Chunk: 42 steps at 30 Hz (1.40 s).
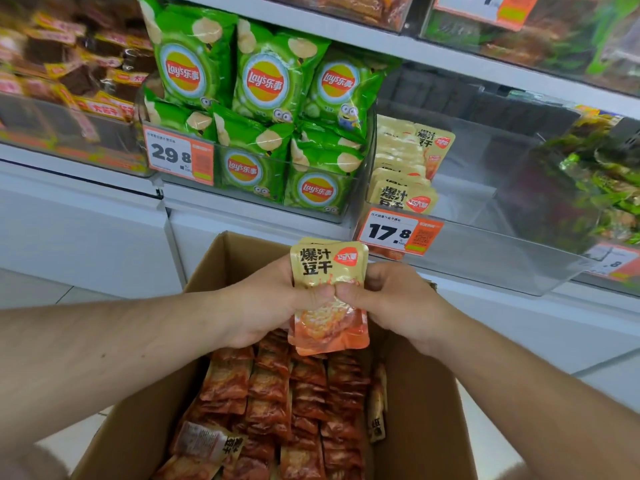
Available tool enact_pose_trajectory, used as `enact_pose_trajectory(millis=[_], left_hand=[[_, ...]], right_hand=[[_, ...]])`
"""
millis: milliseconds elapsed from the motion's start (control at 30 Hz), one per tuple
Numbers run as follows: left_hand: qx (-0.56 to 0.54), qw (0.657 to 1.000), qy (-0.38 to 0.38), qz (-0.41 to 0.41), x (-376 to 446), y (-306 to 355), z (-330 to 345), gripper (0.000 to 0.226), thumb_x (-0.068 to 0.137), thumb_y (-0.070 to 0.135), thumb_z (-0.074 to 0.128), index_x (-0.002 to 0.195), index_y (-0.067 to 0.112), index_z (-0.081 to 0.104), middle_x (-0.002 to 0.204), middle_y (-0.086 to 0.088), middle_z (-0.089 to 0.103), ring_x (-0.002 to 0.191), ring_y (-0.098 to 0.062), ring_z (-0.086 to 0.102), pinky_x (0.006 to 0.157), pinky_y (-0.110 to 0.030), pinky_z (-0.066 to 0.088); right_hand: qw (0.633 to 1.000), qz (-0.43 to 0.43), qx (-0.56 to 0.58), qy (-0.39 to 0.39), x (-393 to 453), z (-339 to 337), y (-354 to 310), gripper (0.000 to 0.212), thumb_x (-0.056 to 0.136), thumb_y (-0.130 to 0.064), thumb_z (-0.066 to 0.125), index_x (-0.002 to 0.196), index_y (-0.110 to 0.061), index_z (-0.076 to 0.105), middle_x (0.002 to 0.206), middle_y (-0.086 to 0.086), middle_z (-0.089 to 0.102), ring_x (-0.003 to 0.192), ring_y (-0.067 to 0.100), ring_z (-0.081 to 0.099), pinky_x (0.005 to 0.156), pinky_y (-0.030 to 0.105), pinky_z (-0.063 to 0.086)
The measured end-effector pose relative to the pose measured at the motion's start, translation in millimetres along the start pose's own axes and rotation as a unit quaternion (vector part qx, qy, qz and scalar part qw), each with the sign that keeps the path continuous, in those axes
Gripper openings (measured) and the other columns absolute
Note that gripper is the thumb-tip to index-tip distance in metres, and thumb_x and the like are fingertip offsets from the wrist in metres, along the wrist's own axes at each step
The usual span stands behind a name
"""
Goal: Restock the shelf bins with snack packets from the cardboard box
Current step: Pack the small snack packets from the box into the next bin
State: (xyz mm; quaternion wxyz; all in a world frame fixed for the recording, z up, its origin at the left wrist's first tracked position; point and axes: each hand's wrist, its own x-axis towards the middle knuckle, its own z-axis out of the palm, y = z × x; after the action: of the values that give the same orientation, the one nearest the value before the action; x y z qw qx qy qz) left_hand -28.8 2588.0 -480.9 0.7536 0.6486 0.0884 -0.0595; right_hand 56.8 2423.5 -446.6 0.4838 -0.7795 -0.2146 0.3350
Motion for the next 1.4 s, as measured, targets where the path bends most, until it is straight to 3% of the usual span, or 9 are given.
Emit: enact_pose_trajectory(millis=[133, 367, 567, 667, 733, 867, 1000, 1233, 1400], left_hand=[[0.040, 0.997, 0.020, 0.058, 1.4, 14.8, 9.0, 0.042, 0.089, 0.024, 0.062, 0.130, 0.022, 0.054, 0.118, 0.004, 0.071, 0.112, -0.013, 0.066, 0.088, -0.026, 0.054], [0.114, 0.986, 0.033, 0.120, 15.9, 53.0, 35.4, 0.028, 0.095, 0.022, 0.061, 0.121, 0.029, 0.057, 0.115, 0.010, 0.072, 0.109, -0.005, 0.065, 0.094, -0.024, 0.052], [0.113, 0.980, 0.069, 0.151, 52.1, 91.1, 68.4, 0.021, 0.091, 0.029, 0.068, 0.111, 0.028, 0.060, 0.104, 0.008, 0.073, 0.098, -0.009, 0.069, 0.086, -0.032, 0.056], [0.189, 0.932, 0.193, 0.243, 72.8, 109.4, 76.4, 0.026, 0.090, 0.036, 0.066, 0.110, 0.027, 0.052, 0.091, 0.011, 0.059, 0.076, 0.008, 0.056, 0.072, -0.014, 0.046], [0.270, 0.880, 0.239, 0.310, 90.6, 122.0, 75.3, 0.019, 0.091, 0.031, 0.064, 0.105, 0.027, 0.052, 0.086, 0.012, 0.054, 0.072, 0.002, 0.051, 0.072, -0.021, 0.046], [0.498, 0.779, 0.255, 0.283, 138.8, 133.5, 69.4, 0.031, 0.093, 0.043, 0.052, 0.113, 0.022, 0.062, 0.114, 0.000, 0.064, 0.111, -0.021, 0.057, 0.097, -0.041, 0.045], [0.683, 0.681, 0.215, 0.152, 162.1, 126.6, 67.6, 0.064, 0.096, 0.063, 0.028, 0.144, 0.025, 0.043, 0.152, -0.003, 0.043, 0.144, -0.020, 0.029, 0.120, -0.045, 0.015], [0.701, 0.669, 0.205, 0.142, 162.1, 122.7, 67.2, 0.070, 0.089, 0.074, 0.025, 0.140, 0.033, 0.051, 0.151, 0.010, 0.044, 0.142, -0.013, 0.032, 0.120, -0.044, 0.009], [0.692, 0.676, 0.214, 0.138, 162.4, 119.9, 67.9, 0.068, 0.087, 0.075, 0.027, 0.135, 0.034, 0.056, 0.147, 0.012, 0.048, 0.140, -0.012, 0.035, 0.121, -0.043, 0.008]], right_hand=[[0.999, -0.030, -0.022, 0.017, -4.3, -12.1, -7.1, 0.020, 0.087, -0.022, 0.072, 0.105, -0.014, 0.070, 0.074, -0.001, 0.069, 0.047, 0.009, 0.050, 0.045, 0.023, 0.039], [0.995, -0.059, 0.076, 0.006, -13.3, -46.0, -19.8, 0.022, 0.076, -0.017, 0.075, 0.095, -0.009, 0.070, 0.066, 0.003, 0.061, 0.040, 0.010, 0.035, 0.041, 0.020, 0.025], [0.991, -0.014, 0.131, 0.001, -17.9, -95.4, -37.1, 0.026, 0.074, -0.024, 0.066, 0.096, -0.010, 0.069, 0.063, -0.001, 0.066, 0.040, 0.006, 0.027, 0.057, 0.031, 0.012], [0.988, 0.009, 0.143, 0.052, -11.1, -133.1, -43.5, 0.006, 0.086, -0.018, 0.062, 0.089, -0.014, 0.063, 0.063, -0.004, 0.063, 0.039, 0.003, 0.028, 0.043, 0.018, 0.013], [0.982, 0.013, 0.144, 0.120, 1.0, -164.5, -47.6, 0.003, 0.090, -0.017, 0.062, 0.088, -0.017, 0.061, 0.063, -0.003, 0.055, 0.037, 0.002, 0.027, 0.039, 0.015, 0.014], [0.971, 0.017, 0.067, 0.227, 43.2, -217.3, -47.4, 0.014, 0.089, -0.016, 0.067, 0.080, -0.018, 0.056, 0.055, 0.001, 0.043, 0.040, 0.007, 0.029, 0.043, 0.021, 0.020], [0.956, 0.032, 0.001, 0.292, 96.5, -233.9, -38.4, 0.014, 0.084, -0.013, 0.075, 0.086, -0.016, 0.061, 0.059, 0.001, 0.056, 0.044, 0.010, 0.037, 0.042, 0.020, 0.022], [0.954, 0.013, 0.003, 0.301, 172.2, -225.5, -40.1, 0.018, 0.084, -0.008, 0.076, 0.093, -0.013, 0.062, 0.081, 0.002, 0.063, 0.056, 0.008, 0.051, 0.036, 0.014, 0.035], [0.947, 0.025, -0.047, 0.317, 206.3, -225.8, -29.2, 0.039, 0.080, -0.016, 0.081, 0.112, -0.003, 0.065, 0.106, 0.011, 0.069, 0.084, 0.022, 0.063, 0.060, 0.029, 0.048]])
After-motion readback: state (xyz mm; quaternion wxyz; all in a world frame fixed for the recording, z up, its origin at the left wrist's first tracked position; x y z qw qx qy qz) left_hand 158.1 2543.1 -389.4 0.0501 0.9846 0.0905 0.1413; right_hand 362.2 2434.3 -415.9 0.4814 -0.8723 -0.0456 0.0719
